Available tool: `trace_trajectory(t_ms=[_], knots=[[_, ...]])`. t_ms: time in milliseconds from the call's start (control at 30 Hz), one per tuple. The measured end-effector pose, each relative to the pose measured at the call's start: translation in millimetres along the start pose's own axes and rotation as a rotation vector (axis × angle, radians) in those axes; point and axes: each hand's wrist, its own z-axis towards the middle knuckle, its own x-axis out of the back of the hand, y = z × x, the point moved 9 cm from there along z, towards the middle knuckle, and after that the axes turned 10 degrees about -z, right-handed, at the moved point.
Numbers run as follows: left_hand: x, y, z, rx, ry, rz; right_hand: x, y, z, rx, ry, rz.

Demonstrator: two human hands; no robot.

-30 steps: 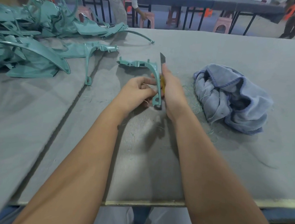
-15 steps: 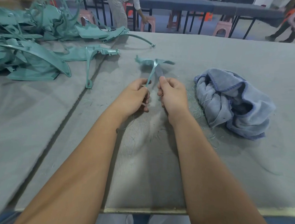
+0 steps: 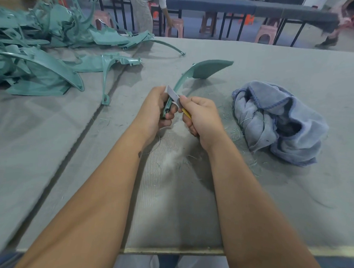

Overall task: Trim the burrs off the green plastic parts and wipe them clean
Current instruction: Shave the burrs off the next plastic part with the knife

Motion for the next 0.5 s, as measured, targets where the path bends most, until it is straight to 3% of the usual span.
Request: trace_trajectory(t_ms=[133,500], knots=[[1.1,-0.2,-0.6,-0.036,-0.004,0.087,-6.0,-2.9,-1.8,0.024,-0.047,-0.008],[-4.7,-0.7,-5.7,-0.045,-0.063,0.162,0.4,4.5,2.2,0.029,0.025,-0.110]])
